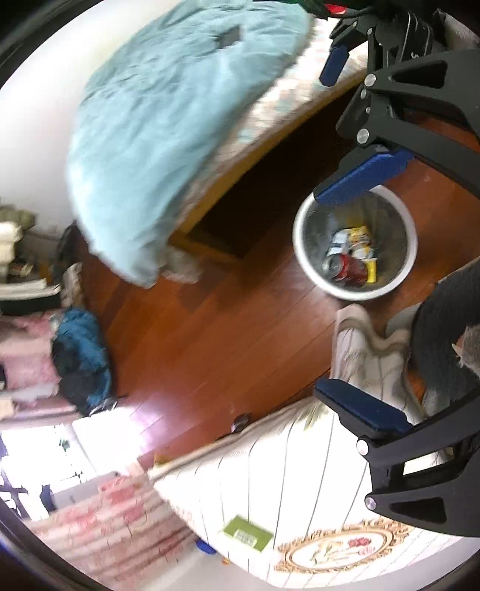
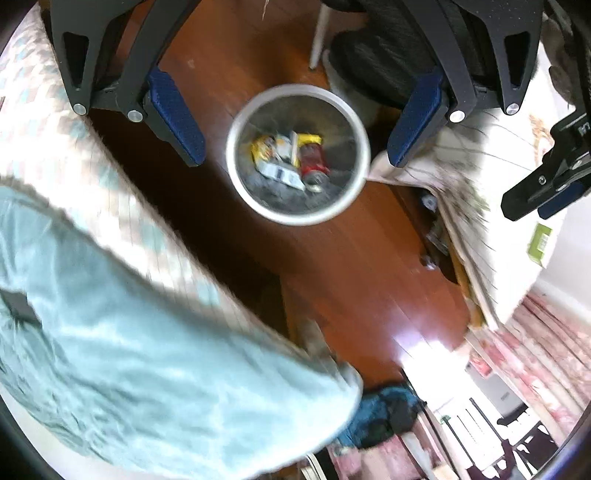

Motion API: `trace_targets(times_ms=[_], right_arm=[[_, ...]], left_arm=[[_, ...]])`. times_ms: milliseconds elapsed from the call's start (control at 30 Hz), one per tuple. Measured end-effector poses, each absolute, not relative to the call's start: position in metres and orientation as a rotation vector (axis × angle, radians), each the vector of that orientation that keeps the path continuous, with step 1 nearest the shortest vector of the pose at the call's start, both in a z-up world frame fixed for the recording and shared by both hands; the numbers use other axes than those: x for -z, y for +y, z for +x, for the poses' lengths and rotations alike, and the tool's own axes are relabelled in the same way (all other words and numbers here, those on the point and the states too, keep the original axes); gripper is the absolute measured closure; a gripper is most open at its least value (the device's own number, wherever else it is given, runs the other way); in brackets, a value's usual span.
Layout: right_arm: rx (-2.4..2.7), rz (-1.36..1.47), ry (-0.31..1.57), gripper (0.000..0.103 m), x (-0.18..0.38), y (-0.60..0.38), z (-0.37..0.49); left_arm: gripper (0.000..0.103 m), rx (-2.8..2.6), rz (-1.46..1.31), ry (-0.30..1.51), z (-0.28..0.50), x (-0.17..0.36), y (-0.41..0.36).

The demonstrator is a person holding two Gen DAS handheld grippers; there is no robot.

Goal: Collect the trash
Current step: 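Move both open tools back toward the table, then grasp the clear plastic cup with the left tool while the right tool grasps the green box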

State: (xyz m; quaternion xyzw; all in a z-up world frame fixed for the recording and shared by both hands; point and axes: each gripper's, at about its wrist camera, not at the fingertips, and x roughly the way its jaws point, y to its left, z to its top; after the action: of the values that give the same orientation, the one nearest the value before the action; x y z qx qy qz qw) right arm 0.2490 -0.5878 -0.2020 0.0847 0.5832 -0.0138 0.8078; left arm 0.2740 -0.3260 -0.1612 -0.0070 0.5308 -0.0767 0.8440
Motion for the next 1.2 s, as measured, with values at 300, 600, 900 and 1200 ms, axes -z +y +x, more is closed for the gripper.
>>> trace_targets(times_ms=[300, 600, 900, 1200], right_arm=[[-0.174, 0.134, 1.179, 0.002, 0.151, -0.451, 0.31], [-0.514, -0.095, 1.237, 0.002, 0.19, -0.208, 0.368], [-0.675, -0.333, 1.198, 0.002, 0.249, -0.018, 0.428], [-0.704, -0.467, 1.265, 0.002, 0.303, 0.061, 0.473]], left_arm=[[0.007, -0.162, -0.158, 1.035, 0.29, 0.138, -0.158], [0.007, -0.62, -0.296, 1.14, 0.254, 0.23, 0.041], [0.007, -0.789, -0.372, 1.204, 0.247, 0.298, 0.141], [0.007, -0.75, -0.333, 1.205, 0.278, 0.309, 0.164]])
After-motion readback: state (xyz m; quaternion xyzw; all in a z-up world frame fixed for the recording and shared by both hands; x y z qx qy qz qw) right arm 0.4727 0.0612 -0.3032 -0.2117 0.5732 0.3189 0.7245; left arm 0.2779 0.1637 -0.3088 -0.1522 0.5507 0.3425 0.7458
